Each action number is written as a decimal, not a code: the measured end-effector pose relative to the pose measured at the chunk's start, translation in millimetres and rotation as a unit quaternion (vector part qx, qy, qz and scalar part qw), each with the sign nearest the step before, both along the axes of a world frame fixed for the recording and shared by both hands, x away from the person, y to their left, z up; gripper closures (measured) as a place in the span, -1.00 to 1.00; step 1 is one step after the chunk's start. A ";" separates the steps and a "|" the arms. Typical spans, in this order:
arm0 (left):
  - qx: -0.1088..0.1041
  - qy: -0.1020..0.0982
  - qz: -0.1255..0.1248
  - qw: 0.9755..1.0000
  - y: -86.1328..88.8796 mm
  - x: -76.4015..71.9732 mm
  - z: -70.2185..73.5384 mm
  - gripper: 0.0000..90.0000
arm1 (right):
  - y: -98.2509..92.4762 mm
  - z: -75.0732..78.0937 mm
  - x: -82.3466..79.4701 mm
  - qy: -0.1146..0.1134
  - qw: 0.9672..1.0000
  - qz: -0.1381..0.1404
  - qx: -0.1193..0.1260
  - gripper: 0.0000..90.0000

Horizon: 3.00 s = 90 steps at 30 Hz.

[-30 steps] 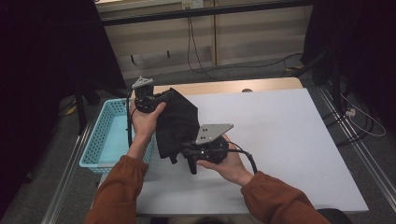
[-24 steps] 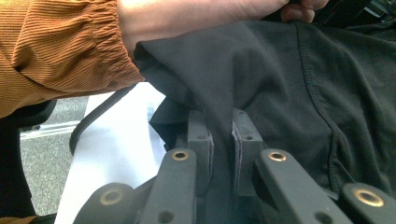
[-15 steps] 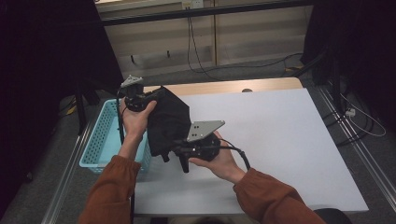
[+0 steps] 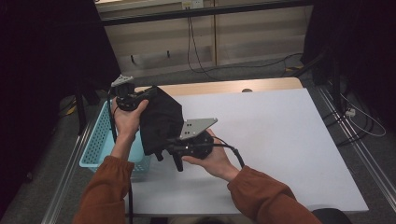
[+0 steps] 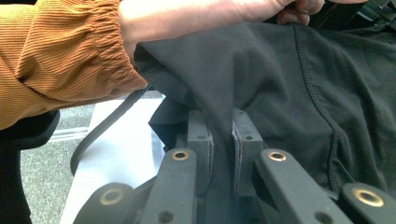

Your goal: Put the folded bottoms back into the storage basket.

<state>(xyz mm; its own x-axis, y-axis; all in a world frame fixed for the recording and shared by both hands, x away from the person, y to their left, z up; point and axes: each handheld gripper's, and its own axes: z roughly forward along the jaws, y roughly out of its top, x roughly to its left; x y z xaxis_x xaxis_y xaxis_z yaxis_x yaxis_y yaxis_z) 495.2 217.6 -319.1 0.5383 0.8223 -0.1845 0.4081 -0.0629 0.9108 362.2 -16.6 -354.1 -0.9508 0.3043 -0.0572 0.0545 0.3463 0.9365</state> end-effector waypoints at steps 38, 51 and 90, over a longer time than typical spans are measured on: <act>0.015 0.011 0.040 0.999 52.1 8.9 -0.7 0.86 | 53.1 5.0 18.1 0.008 1.000 0.022 0.007 0.81; 0.015 0.012 0.050 0.999 65.7 16.2 -1.7 0.86 | 70.9 5.5 27.7 0.014 1.000 0.025 0.001 0.81; 0.043 0.036 0.107 0.993 113.8 25.8 -30.1 0.86 | 124.4 -15.7 47.0 0.046 0.998 0.030 -0.008 0.81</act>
